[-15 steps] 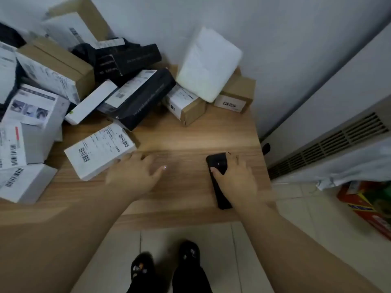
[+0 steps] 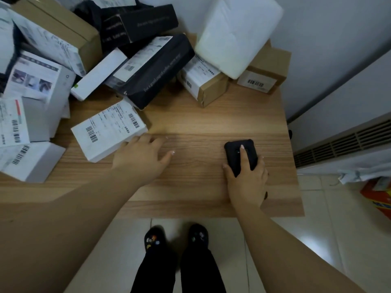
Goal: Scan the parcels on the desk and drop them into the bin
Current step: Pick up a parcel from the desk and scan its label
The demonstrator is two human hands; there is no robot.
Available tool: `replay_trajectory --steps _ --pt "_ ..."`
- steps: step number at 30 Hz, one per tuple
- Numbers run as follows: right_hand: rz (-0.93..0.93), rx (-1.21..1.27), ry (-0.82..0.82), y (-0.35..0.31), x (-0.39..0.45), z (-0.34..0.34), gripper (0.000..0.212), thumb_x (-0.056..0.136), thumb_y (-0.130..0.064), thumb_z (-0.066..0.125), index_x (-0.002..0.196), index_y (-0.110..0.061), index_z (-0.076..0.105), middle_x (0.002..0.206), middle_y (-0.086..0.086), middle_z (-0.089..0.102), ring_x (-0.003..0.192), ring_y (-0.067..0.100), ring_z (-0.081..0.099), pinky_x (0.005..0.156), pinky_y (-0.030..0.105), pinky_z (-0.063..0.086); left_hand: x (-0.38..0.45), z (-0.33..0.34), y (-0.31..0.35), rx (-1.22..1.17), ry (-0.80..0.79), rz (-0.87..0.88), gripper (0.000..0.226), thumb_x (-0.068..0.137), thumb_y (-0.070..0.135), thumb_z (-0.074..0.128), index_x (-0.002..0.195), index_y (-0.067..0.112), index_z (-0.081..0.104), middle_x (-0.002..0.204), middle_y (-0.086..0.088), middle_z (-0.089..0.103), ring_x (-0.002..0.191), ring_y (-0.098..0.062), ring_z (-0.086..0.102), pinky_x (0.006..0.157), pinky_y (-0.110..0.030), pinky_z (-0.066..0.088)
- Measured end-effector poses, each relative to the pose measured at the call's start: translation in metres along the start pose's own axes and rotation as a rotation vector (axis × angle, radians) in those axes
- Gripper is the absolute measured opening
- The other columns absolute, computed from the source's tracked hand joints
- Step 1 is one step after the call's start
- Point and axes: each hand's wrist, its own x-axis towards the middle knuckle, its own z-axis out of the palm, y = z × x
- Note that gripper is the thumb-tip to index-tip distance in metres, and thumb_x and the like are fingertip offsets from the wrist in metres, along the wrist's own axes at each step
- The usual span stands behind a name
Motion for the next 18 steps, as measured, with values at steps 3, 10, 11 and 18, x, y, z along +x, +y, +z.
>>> replay_trajectory --steps 3,10,11,18 --pt "0.015 0.019 0.033 -0.001 0.001 0.001 0.072 0.096 -0.056 0.054 0.157 -0.041 0.02 0.164 0.013 0.015 0.145 0.035 0.018 0.115 0.055 0.027 -0.006 -0.001 -0.009 -0.002 0.0 -0.016 0.059 0.098 0.062 0.023 0.148 0.034 0.034 0.148 -0.002 0.042 0.133 -0.025 0.041 0.103 -0.045 0.038" --pt "-0.022 0.01 0.001 -0.025 -0.003 -0.017 0.076 0.092 -0.053 0.062 0.156 -0.039 0.025 0.152 0.017 0.033 0.134 0.037 0.03 0.113 0.05 0.027 -0.02 -0.015 -0.037 0.011 0.08 -0.069 0.059 0.097 0.061 0.026 0.146 0.032 0.039 0.142 -0.003 0.047 0.128 -0.025 0.044 0.099 -0.043 0.04" --pt "-0.042 -0.004 -0.015 -0.031 -0.004 -0.021 0.076 0.091 -0.054 0.062 0.156 -0.04 0.026 0.149 0.016 0.036 0.132 0.036 0.032 0.113 0.05 0.028 -0.02 -0.018 -0.042 0.013 0.092 -0.073 0.059 0.097 0.062 0.027 0.146 0.033 0.038 0.143 -0.002 0.046 0.129 -0.025 0.044 0.099 -0.043 0.039" --pt "-0.196 -0.084 -0.142 -0.086 -0.016 -0.027 0.075 0.089 -0.059 0.06 0.154 -0.048 0.024 0.148 0.008 0.037 0.132 0.03 0.032 0.11 0.05 0.034 -0.015 -0.019 -0.086 0.034 0.09 -0.113 0.074 0.091 0.071 0.038 0.152 0.031 0.026 0.152 -0.005 0.031 0.138 -0.026 0.031 0.107 -0.043 0.036"
